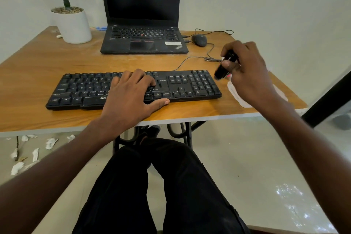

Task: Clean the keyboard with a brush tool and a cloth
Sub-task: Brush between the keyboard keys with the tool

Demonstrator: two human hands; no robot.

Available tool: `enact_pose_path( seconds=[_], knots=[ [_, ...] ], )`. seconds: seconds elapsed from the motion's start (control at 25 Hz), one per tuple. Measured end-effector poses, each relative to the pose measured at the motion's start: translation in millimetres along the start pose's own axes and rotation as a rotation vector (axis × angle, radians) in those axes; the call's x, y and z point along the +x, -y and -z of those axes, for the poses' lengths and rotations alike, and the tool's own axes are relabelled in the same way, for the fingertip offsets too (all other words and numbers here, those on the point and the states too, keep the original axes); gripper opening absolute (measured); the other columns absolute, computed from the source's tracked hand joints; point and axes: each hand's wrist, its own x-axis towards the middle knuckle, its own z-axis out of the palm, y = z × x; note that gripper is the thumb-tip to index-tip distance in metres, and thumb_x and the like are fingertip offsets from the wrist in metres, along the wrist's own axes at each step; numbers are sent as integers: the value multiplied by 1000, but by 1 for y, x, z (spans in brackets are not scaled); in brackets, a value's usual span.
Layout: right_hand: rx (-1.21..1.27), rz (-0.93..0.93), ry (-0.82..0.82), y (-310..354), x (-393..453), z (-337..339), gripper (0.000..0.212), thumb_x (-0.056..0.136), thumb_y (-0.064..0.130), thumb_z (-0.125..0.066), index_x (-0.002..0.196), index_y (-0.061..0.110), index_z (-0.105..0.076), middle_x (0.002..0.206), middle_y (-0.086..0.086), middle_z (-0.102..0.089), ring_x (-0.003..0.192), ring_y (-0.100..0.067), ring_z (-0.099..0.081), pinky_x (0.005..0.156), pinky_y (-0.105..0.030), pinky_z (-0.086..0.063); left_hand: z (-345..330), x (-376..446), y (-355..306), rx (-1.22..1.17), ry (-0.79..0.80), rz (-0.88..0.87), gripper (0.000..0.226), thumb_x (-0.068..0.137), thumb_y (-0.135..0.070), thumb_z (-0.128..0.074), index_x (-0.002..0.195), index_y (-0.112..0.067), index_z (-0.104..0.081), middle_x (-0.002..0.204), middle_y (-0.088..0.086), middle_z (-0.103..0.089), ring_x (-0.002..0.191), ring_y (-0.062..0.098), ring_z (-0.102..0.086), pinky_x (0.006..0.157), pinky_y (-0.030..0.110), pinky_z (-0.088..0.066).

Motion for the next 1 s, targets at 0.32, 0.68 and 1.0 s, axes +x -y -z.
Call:
enact_pose_path(
  seconds=[0.32, 0.68, 1.0],
  knots=[
    [240, 17, -78, 19, -6, -14, 25, 98, 34, -68, 123, 38, -64, 114, 11, -62, 107, -10, -60, 84, -32, -58, 1, 0, -1, 23, 5, 2, 67, 88, -86, -44, 124, -31, -61, 122, -8, -53, 118, 18, -50, 100, 43, -36],
    [182, 157, 269, 56, 10, -61, 45, 96, 25, -71, 133, 42, -54, 125, 11, -56, 111, -7, -57, 84, -18, -55, -1, 0, 1, 22, -23, -12, 67, 88, -85, -47, 123, -30, -62, 120, -7, -54, 115, 19, -50, 98, 42, -38],
    [156, 233, 309, 52, 7, -59, 46, 96, 20, -69, 136, 29, -48, 125, 8, -55, 111, -12, -59, 79, -15, -54, -1, -1, 2, 27, -29, -21, 68, 88, -85, -43, 122, -28, -61, 121, -5, -54, 115, 20, -50, 97, 42, -38]
  ],
)
